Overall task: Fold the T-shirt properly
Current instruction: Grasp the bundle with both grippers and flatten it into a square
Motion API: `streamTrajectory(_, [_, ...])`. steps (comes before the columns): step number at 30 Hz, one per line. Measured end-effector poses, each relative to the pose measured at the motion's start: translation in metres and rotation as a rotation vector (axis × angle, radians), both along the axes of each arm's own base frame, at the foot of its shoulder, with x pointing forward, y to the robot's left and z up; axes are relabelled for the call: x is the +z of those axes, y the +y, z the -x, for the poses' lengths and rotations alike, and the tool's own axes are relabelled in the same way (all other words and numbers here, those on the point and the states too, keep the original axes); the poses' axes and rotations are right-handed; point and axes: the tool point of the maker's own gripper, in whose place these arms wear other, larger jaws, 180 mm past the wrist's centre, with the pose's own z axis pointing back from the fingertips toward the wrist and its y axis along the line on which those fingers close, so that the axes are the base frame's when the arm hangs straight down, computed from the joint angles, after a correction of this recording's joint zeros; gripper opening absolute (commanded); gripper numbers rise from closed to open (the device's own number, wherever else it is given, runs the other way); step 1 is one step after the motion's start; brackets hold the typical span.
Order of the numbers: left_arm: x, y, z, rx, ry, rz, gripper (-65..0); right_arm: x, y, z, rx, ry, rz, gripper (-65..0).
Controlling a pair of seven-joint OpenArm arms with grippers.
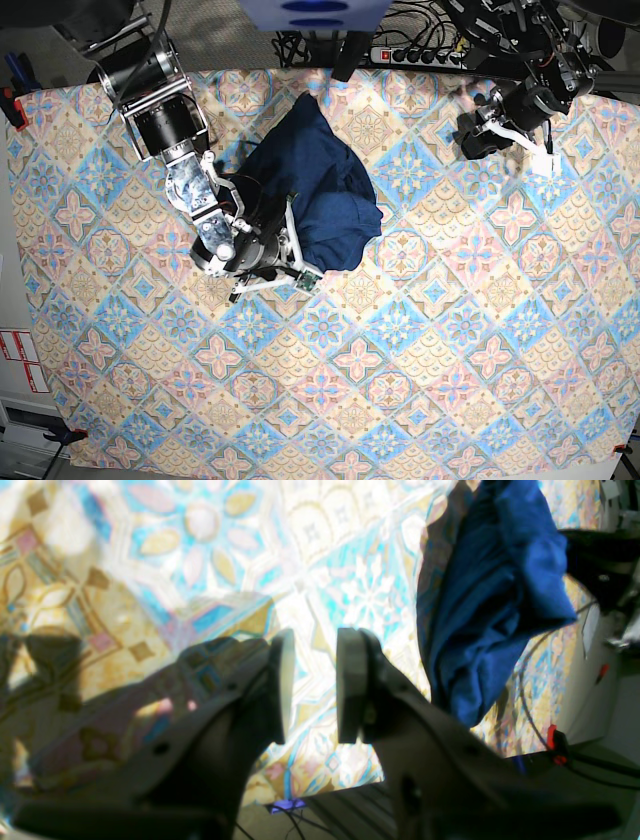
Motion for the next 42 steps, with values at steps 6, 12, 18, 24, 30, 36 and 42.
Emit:
streamTrajectory(6, [0.005,-0.003,-0.012,-0.018,-0.014,0.008,-51.3,0.019,-0.03,-0.007,-0.134,-0.034,-0.035,-43.5])
streamTrajectory(12, [0.012,-0.014,-0.03,-0.076,-0.019,0.025,-51.3,0.019,-0.041,-0.009,-0.153,-0.027,-0.046,-46.7])
streamTrajectory(18, [0.03,-0.064,-0.07,-0.243,-0.107,0.045,-51.5,-0.01,-0.071,0.005,-0.189,0.05,0.026,-55.4])
streamTrajectory(24, [0.03,-0.085,-0.101,-0.249,-0.069,0.032,-52.0,-0.035,-0.067,0.025,-0.188,0.135,0.023,-62.1])
streamTrajectory(30, [0.002,-0.119,-0.107,-0.352,0.045,0.025,-52.0,-0.051,-0.073,0.046,-0.196,0.186,0.041,-62.1])
streamTrajectory(36, [-0.022,-0.139,-0.103,-0.457,0.12,-0.057,-52.0,-0.056,-0.07,0.053,-0.193,0.195,0.027,-62.1])
streamTrajectory(42, [-0.045,-0.156,-0.11,-0.495,0.152,-0.094,-52.0,-0.063,-0.066,0.069,-0.194,0.208,0.007,-62.1])
